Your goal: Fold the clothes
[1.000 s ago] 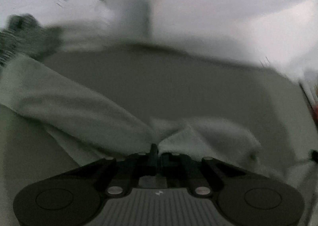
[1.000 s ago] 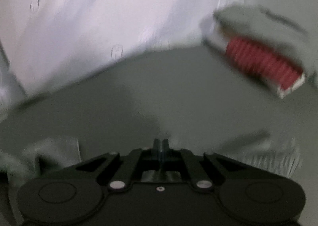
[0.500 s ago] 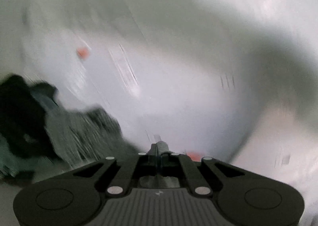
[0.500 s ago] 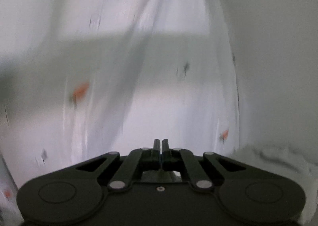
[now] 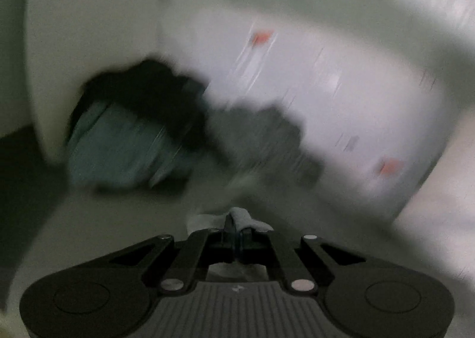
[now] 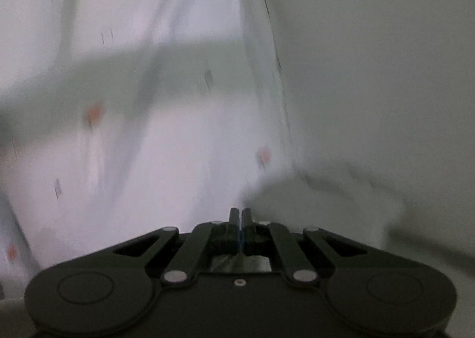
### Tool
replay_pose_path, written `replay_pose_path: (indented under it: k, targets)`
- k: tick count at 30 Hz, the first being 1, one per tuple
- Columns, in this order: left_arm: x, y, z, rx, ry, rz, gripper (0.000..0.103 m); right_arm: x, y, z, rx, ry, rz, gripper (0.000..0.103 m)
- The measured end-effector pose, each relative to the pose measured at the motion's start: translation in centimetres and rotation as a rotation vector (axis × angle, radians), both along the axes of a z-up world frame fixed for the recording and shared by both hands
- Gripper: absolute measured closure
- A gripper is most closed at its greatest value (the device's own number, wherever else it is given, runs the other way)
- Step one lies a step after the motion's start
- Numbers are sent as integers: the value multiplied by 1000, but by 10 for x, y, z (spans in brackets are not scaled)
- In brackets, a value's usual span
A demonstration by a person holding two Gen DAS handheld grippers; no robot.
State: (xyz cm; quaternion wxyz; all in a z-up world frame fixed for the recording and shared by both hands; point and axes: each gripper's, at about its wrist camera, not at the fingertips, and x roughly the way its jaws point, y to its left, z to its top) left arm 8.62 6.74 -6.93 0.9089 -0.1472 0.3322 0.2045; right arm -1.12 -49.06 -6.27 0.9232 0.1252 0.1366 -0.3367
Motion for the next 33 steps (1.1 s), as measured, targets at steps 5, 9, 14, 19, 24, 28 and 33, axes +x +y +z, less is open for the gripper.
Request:
replay_pose_path:
  k: [5,9,14,19,24,28,33]
  targets:
    - [-45,16,-73,-11,223,29,95,-36,10,-80,92,260,15,102]
    - [-68,20,-90,-17,269,33,92,-55,9,-97,122,326,9,98]
    - [-67,16,-57,-28,189,17,79,-59,-7,-90,177,295,14,83]
    - [-62,-23,-17,-7,78,-53,59,-54,-23,-98,291,310,64,65]
    - [-63,-71,-4,-35,44,-156,53,-69,-54,-143,711,183,49,57]
    - [-72,-105,-6,-46,62,-220,52,-86,-78,-183,1097,-10,-5,54]
    - [-86,-126,-18,-47,99,-219,50,-88,-91,-211,1286,-112,-34,47]
